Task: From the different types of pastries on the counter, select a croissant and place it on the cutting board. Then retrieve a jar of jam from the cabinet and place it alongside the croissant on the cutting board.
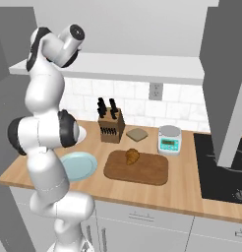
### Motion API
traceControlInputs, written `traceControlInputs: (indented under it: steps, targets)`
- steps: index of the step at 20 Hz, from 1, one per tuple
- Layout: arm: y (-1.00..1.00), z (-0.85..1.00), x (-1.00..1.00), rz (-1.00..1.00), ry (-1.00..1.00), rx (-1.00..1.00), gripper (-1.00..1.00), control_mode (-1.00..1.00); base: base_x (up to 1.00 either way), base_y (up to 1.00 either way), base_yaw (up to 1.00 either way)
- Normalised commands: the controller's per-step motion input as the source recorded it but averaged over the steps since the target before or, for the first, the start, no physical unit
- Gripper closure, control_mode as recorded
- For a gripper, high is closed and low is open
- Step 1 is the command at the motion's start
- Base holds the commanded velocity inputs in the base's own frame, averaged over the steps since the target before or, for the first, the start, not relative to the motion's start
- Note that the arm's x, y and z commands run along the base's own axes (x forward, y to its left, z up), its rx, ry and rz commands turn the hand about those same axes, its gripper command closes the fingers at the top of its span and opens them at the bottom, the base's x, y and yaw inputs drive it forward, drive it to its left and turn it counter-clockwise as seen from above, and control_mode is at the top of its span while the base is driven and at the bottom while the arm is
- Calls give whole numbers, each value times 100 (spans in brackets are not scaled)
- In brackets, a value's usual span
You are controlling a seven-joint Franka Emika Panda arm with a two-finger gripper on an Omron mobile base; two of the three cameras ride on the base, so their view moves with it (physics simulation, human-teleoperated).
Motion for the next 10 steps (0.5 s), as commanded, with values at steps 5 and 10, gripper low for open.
traceControlInputs:
  steps: [5, 10]
  targets:
    - [31, -10, 14, 0, 1, 0, -100, -100, 0, 0, 0]
    - [59, -12, 4, 0, 0, 0, -100, -100, 0, 0, 0]
